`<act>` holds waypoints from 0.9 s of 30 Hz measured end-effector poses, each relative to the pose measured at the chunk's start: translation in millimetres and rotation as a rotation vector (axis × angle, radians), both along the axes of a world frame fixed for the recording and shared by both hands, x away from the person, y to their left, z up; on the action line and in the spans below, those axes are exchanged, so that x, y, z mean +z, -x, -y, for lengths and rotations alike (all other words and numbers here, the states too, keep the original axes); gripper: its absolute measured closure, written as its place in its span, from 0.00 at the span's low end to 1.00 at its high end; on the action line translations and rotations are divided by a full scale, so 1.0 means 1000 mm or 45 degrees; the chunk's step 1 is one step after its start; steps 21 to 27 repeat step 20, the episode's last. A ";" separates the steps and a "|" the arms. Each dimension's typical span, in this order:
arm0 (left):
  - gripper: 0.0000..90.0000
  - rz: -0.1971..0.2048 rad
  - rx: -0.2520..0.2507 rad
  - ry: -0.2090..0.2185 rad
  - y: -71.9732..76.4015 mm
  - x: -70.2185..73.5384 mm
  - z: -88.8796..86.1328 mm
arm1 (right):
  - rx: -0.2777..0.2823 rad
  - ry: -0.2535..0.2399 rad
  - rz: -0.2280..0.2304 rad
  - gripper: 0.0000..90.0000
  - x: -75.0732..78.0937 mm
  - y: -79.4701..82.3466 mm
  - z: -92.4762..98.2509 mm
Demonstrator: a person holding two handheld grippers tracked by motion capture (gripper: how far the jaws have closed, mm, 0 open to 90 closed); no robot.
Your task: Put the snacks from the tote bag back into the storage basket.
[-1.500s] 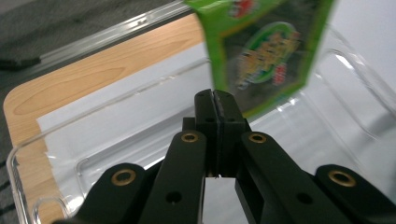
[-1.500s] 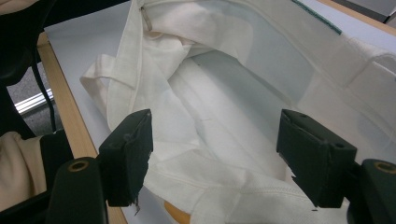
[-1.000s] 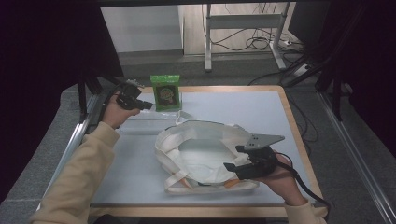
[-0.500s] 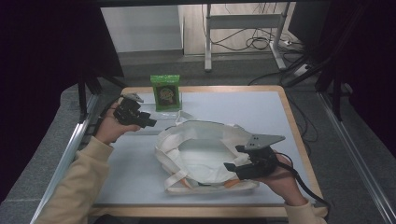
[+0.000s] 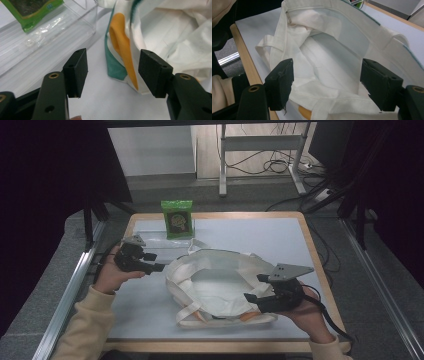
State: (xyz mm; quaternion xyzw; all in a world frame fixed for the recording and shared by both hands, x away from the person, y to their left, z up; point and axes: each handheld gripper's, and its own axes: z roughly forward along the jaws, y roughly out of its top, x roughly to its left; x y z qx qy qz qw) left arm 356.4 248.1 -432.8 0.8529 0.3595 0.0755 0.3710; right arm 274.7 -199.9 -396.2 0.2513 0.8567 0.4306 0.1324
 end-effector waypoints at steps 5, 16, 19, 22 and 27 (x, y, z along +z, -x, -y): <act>0.45 0.028 0.008 0.022 0.009 0.003 -0.003 | -0.056 -0.035 -0.005 0.30 -0.003 0.000 0.015; 0.44 0.038 -0.002 0.041 0.014 0.002 -0.003 | -0.104 -0.067 -0.002 0.30 -0.005 -0.003 0.030; 0.43 0.036 -0.009 0.039 0.014 0.000 -0.002 | -0.110 -0.070 -0.001 0.30 -0.005 -0.003 0.031; 0.43 0.036 -0.006 0.037 0.013 0.000 -0.002 | -0.112 -0.074 0.001 0.30 -0.005 -0.003 0.031; 0.43 0.036 -0.006 0.037 0.013 0.000 -0.002 | -0.112 -0.074 0.001 0.30 -0.005 -0.003 0.031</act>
